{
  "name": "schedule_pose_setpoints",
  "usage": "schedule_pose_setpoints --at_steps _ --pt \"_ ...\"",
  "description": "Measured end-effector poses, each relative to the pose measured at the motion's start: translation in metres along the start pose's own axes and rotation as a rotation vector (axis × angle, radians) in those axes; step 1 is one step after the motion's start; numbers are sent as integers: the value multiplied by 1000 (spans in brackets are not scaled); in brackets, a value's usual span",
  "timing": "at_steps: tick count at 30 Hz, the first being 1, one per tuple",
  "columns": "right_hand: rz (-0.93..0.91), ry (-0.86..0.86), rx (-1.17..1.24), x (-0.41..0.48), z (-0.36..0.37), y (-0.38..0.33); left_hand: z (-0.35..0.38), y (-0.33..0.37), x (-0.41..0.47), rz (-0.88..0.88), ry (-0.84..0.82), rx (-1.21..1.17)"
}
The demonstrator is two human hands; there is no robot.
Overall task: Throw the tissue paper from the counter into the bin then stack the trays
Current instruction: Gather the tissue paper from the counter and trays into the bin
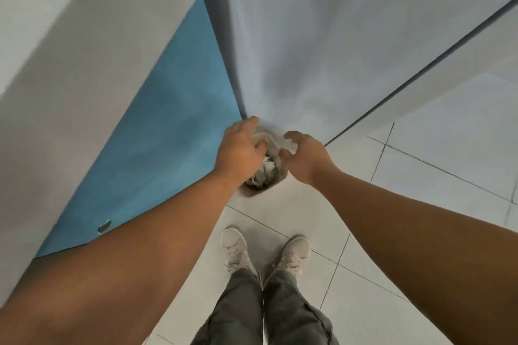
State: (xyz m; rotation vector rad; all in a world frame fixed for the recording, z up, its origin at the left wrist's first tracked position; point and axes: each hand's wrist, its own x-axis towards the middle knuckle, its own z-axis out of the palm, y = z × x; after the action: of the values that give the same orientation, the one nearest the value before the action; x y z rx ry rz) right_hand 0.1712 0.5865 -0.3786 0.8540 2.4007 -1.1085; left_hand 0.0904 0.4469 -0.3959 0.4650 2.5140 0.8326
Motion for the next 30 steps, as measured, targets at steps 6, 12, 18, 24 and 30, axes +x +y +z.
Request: schedule_pose_setpoints --at_steps 6,12,18,24,30 --pt "-176 105 -27 -80 -98 -69 -109 122 -41 149 168 60" --pt "-415 234 -11 -143 -181 -150 -228 216 -85 292 379 124" --pt "-653 316 -53 -183 -242 -233 -310 255 -124 314 568 148" --pt "-803 340 -119 -210 -257 -287 -355 251 -156 264 716 158" --pt "-901 312 -177 -227 -233 -318 -395 205 -185 208 755 168"
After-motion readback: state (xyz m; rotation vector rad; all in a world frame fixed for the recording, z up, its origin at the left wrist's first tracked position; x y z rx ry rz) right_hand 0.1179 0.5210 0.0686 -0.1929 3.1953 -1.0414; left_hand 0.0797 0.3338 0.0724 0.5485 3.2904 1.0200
